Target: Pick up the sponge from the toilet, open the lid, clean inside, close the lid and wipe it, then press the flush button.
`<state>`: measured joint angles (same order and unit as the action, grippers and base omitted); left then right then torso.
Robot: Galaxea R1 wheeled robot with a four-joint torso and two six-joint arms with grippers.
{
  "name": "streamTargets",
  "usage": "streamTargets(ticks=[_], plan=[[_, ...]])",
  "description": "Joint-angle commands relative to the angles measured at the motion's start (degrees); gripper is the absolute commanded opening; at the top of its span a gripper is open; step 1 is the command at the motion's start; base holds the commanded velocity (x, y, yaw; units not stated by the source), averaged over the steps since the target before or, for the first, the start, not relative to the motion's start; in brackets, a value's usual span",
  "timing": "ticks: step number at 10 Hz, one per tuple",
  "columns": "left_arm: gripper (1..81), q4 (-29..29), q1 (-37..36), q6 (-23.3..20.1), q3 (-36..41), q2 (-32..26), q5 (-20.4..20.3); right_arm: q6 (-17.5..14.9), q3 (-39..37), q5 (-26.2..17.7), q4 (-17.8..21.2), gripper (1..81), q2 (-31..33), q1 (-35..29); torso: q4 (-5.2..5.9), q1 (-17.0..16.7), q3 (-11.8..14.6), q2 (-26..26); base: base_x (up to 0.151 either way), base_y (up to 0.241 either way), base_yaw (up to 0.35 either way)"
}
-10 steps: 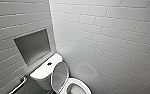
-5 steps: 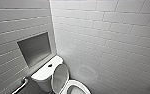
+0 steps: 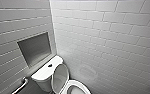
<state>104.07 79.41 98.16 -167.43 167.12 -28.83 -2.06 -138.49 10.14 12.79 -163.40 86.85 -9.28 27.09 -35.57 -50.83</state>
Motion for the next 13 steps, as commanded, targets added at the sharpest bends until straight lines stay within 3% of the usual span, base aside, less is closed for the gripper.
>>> streamTargets(ticks=[1, 3, 5, 7, 8, 9, 10, 11, 13], plan=[[81.1, -15.88, 1.66, -19.9, -1.33, 2.86, 12.02, -0.05, 0.16, -3.81, -0.66, 1.0, 0.51, -1.19, 0.0, 0.0, 0.0, 0.0, 0.0, 0.0, 0.0], [81.1, -29.47, 2.99, -34.64, -1.24, 6.37, 20.19, -0.05, 0.16, -3.81, -0.66, 1.0, 0.33, -1.19, 0.0, -0.02, 0.02, 0.0, 0.0, 0.0, 0.0], [81.1, -50.86, 3.08, -56.82, -0.98, 8.58, 26.16, -0.05, -0.37, -3.81, -0.66, 1.0, 0.07, -1.1, 0.0, -0.02, 0.02, 0.0, 0.0, 0.0, 0.0], [81.1, -72.71, 2.03, -81.2, -0.45, 9.9, 29.44, -0.05, -1.51, -3.81, -0.57, 1.0, -0.54, -1.01, 0.0, -0.07, 0.02, 0.0, 0.0, 0.0, 0.0], [81.1, -81.18, 1.25, -90.91, 1.04, 9.99, 30.58, -0.05, -1.95, -3.81, -0.57, 1.0, -0.98, -1.01, 0.0, -0.07, 0.02, 0.0, 0.0, 0.0, 0.0], [81.1, -89.72, 0.36, -97.85, 2.61, 9.3, 31.99, -0.05, -1.96, -3.81, -0.65, 1.0, -1.42, -1.1, 0.0, -0.09, 0.02, 0.0, 0.0, 0.0, 0.0], [81.1, -95.26, 0.18, -99.13, 3.24, 9.11, 31.91, -0.22, -2.22, -3.9, -0.83, 1.0, -2.03, -1.01, 0.0, -0.09, 0.02, 0.0, 0.0, 0.0, 0.0], [81.1, -97.04, 0.18, -99.04, 3.16, 8.94, 31.47, -0.31, -3.17, -4.34, -0.84, 1.0, -2.56, -0.92, 0.0, -0.09, 0.02, 0.0, 0.0, 0.0, 0.0], [81.1, -96.69, -0.34, -99.38, 3.24, 8.76, 31.29, -0.23, -5.37, -5.22, -0.84, 1.0, -3.61, -0.92, 0.0, -0.09, 0.02, 0.0, 0.0, 0.0, 0.0]])
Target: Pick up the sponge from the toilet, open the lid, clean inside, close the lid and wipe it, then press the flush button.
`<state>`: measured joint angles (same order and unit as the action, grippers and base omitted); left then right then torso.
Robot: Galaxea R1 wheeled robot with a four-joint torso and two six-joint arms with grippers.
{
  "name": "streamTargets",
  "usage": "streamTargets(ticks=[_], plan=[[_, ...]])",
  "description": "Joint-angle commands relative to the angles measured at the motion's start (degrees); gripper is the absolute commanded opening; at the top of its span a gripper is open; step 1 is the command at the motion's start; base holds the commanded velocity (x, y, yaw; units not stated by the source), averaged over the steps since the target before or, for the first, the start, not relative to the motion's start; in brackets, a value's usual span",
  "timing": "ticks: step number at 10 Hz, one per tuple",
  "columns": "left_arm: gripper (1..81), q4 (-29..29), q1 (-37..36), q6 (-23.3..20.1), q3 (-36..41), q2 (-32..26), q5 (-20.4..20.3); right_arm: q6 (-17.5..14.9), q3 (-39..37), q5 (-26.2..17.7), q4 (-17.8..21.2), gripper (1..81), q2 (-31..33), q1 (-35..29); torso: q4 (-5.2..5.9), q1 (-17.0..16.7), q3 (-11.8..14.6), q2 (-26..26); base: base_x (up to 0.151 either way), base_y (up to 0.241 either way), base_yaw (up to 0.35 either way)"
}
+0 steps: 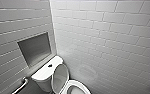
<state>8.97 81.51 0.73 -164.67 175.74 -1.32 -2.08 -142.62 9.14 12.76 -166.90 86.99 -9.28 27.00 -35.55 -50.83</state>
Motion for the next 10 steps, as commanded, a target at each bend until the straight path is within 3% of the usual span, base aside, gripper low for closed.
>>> streamTargets(ticks=[1, 3, 7, 10], plan=[[81.1, -1.33, -2.62, -2.23, 0.49, 0.32, 3.78, -0.2, -2.47, -4.74, -0.72, 1.0, -1.17, -1.07, 0.0, 0.0, 0.0, 0.0, 0.0, 0.0, 0.0], [81.1, -1.15, -2.71, -2.31, 0.58, 0.67, 3.78, -0.29, -4.67, -7.38, -0.9, 1.0, -1.88, -0.81, 0.0, 0.0, 0.0, 0.0, 0.0, 0.0, 0.0], [81.1, -1.15, -2.71, -2.31, 0.58, 0.49, 3.87, -0.38, -5.38, -7.3, -1.69, 1.0, -2.59, -0.81, 0.0, 0.0, 0.0, 0.0, 0.0, 0.0, 0.0], [81.1, -1.41, -2.71, -2.31, 0.58, 0.32, 3.87, -0.46, -5.73, -7.12, -2.92, 1.0, -2.67, -0.81, 0.0, -0.13, 0.04, -0.04, 0.077, 0.0, 0.0]])
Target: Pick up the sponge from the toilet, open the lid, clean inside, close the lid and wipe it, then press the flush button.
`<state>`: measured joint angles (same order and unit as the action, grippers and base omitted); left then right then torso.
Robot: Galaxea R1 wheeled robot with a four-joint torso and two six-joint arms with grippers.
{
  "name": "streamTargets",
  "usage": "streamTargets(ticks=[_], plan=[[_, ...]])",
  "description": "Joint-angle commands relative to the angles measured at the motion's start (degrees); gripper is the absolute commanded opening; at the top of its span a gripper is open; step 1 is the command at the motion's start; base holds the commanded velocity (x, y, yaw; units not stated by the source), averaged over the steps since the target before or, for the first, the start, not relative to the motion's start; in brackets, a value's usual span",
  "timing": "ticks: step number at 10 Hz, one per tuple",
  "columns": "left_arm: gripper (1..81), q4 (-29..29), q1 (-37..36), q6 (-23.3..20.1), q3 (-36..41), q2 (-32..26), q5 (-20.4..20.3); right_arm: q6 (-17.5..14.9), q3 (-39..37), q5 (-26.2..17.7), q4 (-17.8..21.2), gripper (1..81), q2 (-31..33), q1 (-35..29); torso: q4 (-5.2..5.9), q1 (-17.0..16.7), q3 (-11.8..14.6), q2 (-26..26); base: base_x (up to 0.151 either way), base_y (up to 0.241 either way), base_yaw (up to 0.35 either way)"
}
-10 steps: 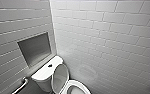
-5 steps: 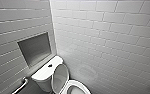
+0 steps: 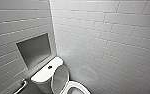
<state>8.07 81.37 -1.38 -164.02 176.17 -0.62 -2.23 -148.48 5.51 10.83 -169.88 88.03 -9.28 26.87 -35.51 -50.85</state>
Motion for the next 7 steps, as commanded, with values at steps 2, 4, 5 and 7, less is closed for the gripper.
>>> streamTargets(ticks=[2, 4, 5, 7], plan=[[81.1, -0.6, -2.57, -0.2, -0.07, -0.11, 3.08, -0.23, 0.13, -3.22, -0.98, 1.0, 0.3, -1.75, 0.0, 0.04, 0.0, 0.02, 0.093, 0.0, 0.0], [81.1, -0.6, -2.49, -0.2, -0.07, -0.11, 3.08, -0.23, 0.13, -3.05, -0.89, 1.0, 0.3, -1.76, 0.0, -0.02, 0.02, 0.0, 0.101, 0.0, 0.0], [81.1, -0.52, -2.49, -0.2, -0.07, -0.11, 3.08, -0.23, 0.13, -3.05, -0.72, 1.0, 0.3, -1.84, 0.0, 0.0, 0.02, 0.02, 0.115, 0.0, 0.0], [81.1, -0.51, -2.57, -0.2, -0.07, -0.02, 3.08, -0.15, 0.13, -3.05, -0.37, 1.0, 0.39, -1.84, 0.0, -0.02, 0.02, 0.0, 0.117, 0.0, 0.0]])
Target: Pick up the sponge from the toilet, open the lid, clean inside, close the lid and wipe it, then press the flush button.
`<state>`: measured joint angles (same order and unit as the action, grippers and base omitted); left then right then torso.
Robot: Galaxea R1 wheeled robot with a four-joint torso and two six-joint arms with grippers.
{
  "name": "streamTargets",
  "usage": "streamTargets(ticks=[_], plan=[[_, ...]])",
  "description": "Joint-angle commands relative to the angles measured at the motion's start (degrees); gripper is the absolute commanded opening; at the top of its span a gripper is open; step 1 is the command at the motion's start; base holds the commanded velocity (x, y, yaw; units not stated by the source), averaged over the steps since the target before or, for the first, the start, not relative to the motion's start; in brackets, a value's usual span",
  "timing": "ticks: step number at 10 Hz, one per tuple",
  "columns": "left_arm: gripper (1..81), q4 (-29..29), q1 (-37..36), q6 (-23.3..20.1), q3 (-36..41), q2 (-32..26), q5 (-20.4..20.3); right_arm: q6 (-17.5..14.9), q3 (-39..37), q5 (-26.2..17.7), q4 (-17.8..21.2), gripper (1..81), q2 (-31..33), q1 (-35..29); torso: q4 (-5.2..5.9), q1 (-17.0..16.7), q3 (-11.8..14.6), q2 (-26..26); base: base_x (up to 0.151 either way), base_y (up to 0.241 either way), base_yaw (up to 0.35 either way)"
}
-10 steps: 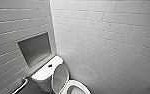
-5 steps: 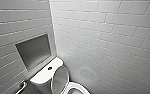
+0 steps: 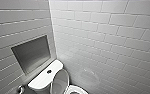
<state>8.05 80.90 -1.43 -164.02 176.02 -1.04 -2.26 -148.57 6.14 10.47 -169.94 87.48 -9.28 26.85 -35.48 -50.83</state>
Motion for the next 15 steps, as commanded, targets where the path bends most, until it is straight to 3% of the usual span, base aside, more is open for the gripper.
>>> streamTargets(ticks=[1, 3, 7, 10, 11, 15], plan=[[81.1, -0.49, -2.01, -0.16, -0.07, 0.13, 3.5, -0.12, 0.22, -3.68, -0.01, 1.0, 0.45, -1.29, 0.0, 0.0, 0.0, 0.0, 0.116, 0.0, 0.0], [81.1, -0.58, -2.09, -0.16, -0.07, 0.13, 3.5, -0.12, 0.22, -3.68, -0.1, 1.0, 0.45, -1.38, 0.0, 0.0, 0.02, 0.0, 0.116, 0.0, 0.0], [81.1, -0.31, -2.09, -0.16, -0.07, 0.3, 3.67, 0.15, 1.89, -2.98, -0.1, 1.0, 1.15, -1.29, 0.0, 0.05, 0.0, 0.05, 0.0, 0.0, 0.0], [81.1, -0.14, -1.22, -0.24, 0.9, 0.92, 5.25, 0.5, 15.77, 1.33, -0.1, 1.0, 9.77, -4.1, 0.0, 0.02, 0.0, 0.02, 0.0, 0.0, 0.0], [81.1, -0.22, -1.13, -0.24, 1.77, 0.92, 7.61, 0.76, 23.11, 3.43, 0.42, 1.0, 15.18, -5.94, 0.0, 0.02, 0.0, 0.02, 0.0, 0.0, 0.0], [81.1, -0.14, -0.43, -0.24, 2.04, 1.36, 9.03, 4.19, 40.56, 3.7, 0.69, 1.0, 29.01, -15.26, 0.0, 0.02, 0.0, 0.02, 0.0, 0.0, 0.0]])
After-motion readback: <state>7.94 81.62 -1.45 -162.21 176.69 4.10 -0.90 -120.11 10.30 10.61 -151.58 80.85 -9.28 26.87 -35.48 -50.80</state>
